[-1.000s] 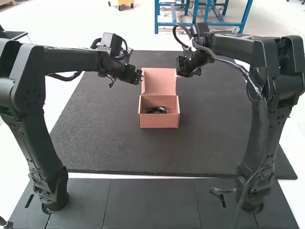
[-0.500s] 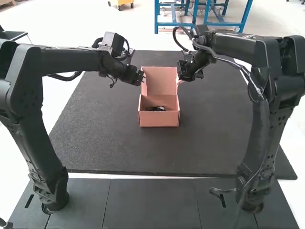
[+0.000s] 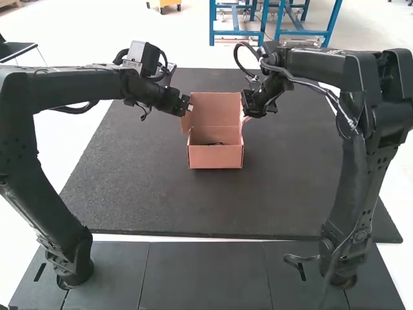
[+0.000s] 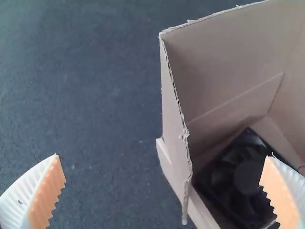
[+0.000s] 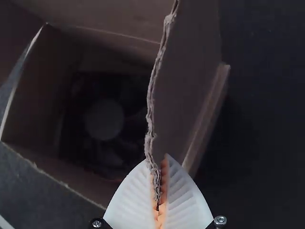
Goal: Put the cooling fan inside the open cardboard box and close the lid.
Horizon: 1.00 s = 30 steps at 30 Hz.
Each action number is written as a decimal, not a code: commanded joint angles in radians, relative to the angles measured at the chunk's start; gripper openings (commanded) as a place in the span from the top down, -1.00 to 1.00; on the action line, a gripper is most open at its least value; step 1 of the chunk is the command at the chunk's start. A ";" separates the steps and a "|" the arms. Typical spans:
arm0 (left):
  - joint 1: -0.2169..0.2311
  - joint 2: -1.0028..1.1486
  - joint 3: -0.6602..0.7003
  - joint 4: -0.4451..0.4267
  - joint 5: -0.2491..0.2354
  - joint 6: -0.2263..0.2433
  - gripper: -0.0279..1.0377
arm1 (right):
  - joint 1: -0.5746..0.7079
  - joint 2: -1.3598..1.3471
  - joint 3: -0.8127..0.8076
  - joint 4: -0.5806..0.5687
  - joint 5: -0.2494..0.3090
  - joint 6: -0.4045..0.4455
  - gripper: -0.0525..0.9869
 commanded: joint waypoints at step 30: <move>0.031 -0.028 -0.047 0.089 -0.098 -0.039 -0.87 | 0.011 -0.048 0.002 0.034 0.002 0.018 0.93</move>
